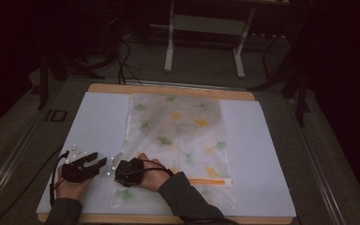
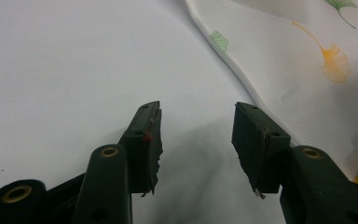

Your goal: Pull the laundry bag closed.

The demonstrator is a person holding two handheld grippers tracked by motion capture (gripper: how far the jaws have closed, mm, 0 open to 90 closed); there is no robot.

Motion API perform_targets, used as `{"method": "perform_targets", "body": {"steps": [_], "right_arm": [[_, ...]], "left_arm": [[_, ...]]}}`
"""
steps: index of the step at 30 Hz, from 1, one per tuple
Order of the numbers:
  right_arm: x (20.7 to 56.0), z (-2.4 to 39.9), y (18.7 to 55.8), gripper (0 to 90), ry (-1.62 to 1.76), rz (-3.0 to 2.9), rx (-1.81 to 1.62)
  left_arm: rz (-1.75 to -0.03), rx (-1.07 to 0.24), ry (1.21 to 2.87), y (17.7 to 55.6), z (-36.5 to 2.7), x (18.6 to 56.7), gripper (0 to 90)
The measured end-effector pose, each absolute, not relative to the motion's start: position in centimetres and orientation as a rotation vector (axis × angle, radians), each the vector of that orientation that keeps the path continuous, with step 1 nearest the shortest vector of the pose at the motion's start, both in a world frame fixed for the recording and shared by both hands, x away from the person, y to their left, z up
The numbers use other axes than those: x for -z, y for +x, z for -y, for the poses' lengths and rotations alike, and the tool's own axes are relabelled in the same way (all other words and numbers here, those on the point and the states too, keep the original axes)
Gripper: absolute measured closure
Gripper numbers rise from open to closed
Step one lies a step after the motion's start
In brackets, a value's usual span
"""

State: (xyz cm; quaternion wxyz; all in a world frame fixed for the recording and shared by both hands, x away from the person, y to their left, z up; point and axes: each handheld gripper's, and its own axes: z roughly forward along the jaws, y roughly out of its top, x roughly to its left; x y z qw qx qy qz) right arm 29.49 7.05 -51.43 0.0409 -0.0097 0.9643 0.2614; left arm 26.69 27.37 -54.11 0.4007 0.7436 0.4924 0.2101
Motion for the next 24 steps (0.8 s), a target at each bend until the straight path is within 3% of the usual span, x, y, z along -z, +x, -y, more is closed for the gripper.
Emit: {"method": "perform_targets", "body": {"steps": [24], "right_arm": [[51.09, -7.6, 29.83, 84.1, 0.026, -2.996, -0.745]], "left_arm": [[-1.243, -0.534, 1.883, 26.66, -27.26, 54.11, 52.5]]}}
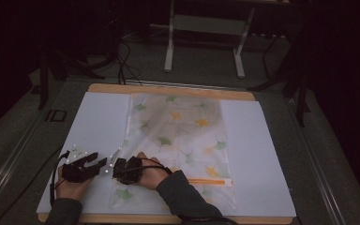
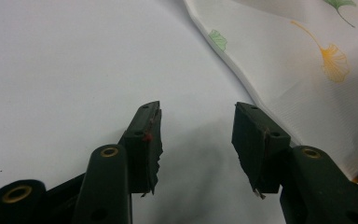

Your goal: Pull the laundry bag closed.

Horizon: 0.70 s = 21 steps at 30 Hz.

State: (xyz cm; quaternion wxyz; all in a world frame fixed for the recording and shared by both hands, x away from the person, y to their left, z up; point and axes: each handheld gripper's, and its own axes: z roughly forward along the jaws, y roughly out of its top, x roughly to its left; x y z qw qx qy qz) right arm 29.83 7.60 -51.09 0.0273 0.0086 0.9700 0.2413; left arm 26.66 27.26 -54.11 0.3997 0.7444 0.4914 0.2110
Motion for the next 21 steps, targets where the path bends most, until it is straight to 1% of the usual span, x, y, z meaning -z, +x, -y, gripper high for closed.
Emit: {"method": "perform_targets", "body": {"steps": [9, 18, 21], "right_arm": [[50.88, -7.24, 29.75, 84.2, 0.019, -2.99, -0.76], [50.7, -7.06, 29.7, 84.2, 0.016, -2.978, -0.776], [50.75, -7.08, 29.66, 84.2, 0.013, -2.972, -0.783]], "left_arm": [[-1.245, -0.506, 1.882, 26.81, -27.38, 54.06, 52.8], [-1.263, -0.4, 1.907, 26.41, -27.48, 53.54, 55.4], [-1.262, -0.322, 1.868, 26.09, -27.53, 53.27, 55.4]]}}
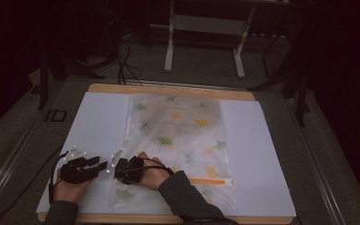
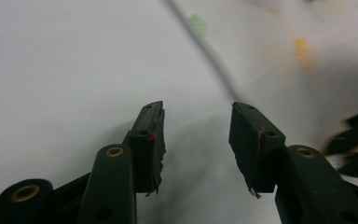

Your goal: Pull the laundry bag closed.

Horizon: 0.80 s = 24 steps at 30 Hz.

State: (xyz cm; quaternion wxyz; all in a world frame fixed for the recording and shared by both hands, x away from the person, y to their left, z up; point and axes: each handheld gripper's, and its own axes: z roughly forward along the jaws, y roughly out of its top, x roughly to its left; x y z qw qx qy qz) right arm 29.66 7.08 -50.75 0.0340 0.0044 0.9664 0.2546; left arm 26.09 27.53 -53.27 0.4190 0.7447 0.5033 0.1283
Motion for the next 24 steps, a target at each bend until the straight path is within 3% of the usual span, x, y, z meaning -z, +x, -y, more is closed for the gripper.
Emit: {"method": "perform_targets", "body": {"steps": [24], "right_arm": [[50.6, -6.6, 29.7, 84.2, 0.03, -2.951, -0.83]], "left_arm": [[-1.268, -0.112, 1.855, 22.7, -26.1, 53.0, 54.0]]}}
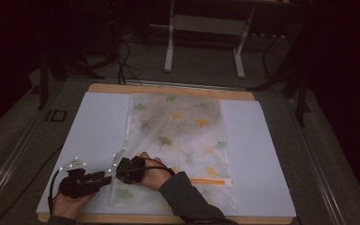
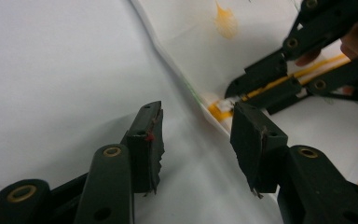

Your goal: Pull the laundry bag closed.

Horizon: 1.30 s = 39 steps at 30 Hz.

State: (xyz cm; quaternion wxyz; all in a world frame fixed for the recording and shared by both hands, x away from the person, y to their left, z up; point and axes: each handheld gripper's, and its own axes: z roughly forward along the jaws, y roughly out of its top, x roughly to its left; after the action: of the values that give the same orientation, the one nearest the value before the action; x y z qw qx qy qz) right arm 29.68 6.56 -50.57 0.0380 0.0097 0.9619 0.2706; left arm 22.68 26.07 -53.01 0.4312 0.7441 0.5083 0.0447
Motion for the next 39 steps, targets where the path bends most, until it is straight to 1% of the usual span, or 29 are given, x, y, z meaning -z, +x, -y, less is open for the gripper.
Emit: {"method": "perform_targets", "body": {"steps": [6, 16, 26, 28, 34, 39], "right_arm": [[50.6, -6.5, 29.7, 84.2, 0.04, -2.945, -0.815], [50.4, -6.4, 29.7, 84.2, 0.033, -2.934, -0.83], [49.9, -6.4, 29.4, 84.2, 0.004, -2.912, -0.86], [49.8, -6.3, 29.4, 84.3, -0.003, -2.913, -0.872], [49.6, -6.1, 29.3, 84.3, -0.018, -2.907, -0.878], [49.6, -6.1, 29.3, 84.3, -0.019, -2.906, -0.883]], "left_arm": [[-1.21, -0.04, 1.875, 22.7, -25.6, 53.1, 53.2], [-1.197, 0.036, 1.909, 23.2, -24.9, 53.6, 53.0], [-1.166, 0.104, 1.919, 23.8, -24.4, 54.1, 55.0], [-1.15, 0.115, 1.92, 24.1, -24.3, 54.2, 56.1], [-1.135, 0.159, 1.911, 24.8, -24.5, 54.4, 63.6], [-1.126, 0.172, 1.923, 24.9, -24.4, 54.5, 66.1]]}}
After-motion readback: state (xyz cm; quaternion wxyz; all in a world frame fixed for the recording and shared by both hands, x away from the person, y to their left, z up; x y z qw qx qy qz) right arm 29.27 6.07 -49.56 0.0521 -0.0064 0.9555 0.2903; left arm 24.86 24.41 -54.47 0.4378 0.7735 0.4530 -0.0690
